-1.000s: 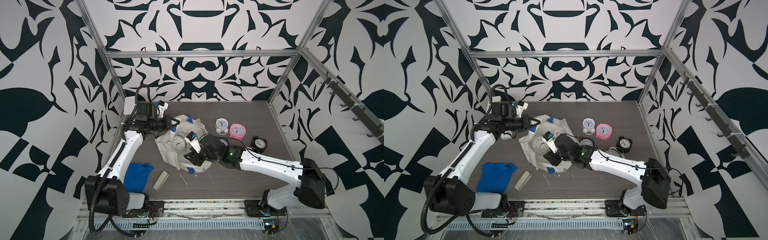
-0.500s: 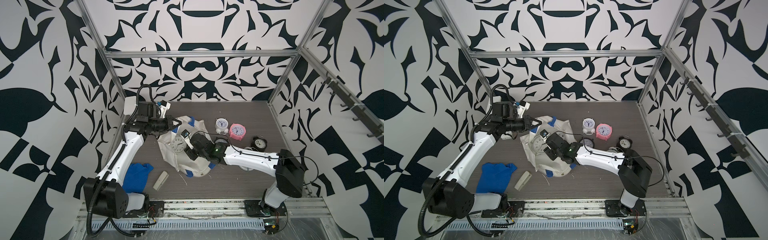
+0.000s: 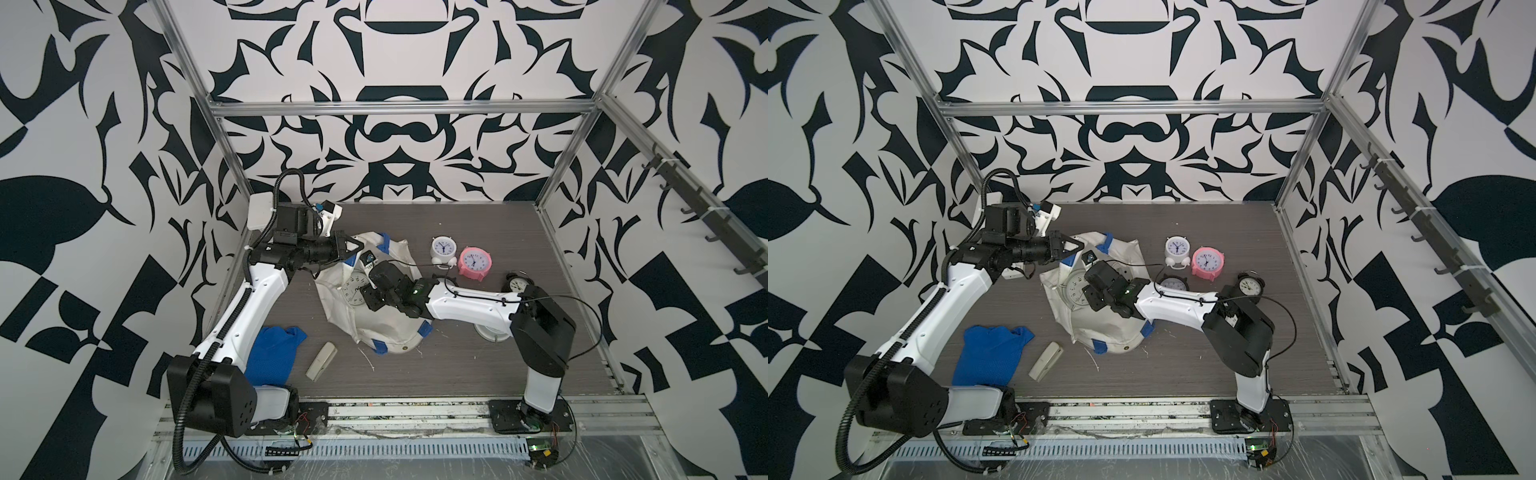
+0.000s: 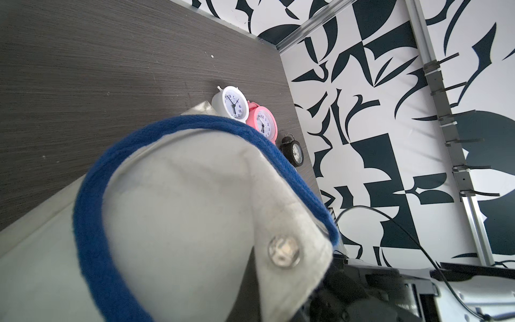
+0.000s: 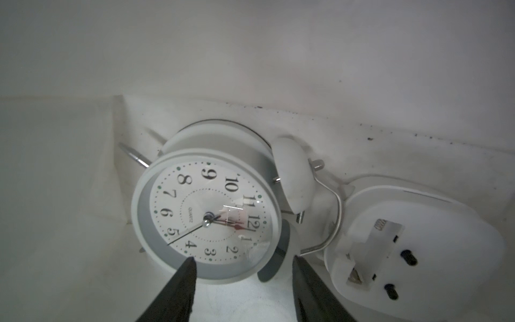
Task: Take the alarm clock out of the canvas bag
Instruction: Pick up the alarm from the canvas bag.
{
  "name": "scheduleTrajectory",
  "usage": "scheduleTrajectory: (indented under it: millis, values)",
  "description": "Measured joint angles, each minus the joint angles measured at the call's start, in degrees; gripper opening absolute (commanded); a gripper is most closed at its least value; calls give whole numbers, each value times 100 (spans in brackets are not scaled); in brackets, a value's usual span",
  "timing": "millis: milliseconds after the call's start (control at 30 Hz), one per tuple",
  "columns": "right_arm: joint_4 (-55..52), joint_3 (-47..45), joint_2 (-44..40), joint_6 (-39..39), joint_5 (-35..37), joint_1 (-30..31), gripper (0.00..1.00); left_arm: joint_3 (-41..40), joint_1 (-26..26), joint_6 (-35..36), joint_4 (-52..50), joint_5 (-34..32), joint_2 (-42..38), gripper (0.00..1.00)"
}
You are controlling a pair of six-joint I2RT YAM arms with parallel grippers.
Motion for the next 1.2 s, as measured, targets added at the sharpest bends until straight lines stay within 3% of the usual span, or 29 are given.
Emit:
scheduleTrajectory:
  millis: [467, 833, 1200]
  values:
    - [15, 273, 199, 507, -501, -509, 67, 0, -15, 59, 0, -2, 0, 0]
    - [660, 326, 529, 214, -1202, -575, 72, 0, -46, 149, -13, -46, 0, 0]
    - [546, 439, 625, 129, -1073, -610, 72, 0, -48, 289, -9, -85, 0, 0]
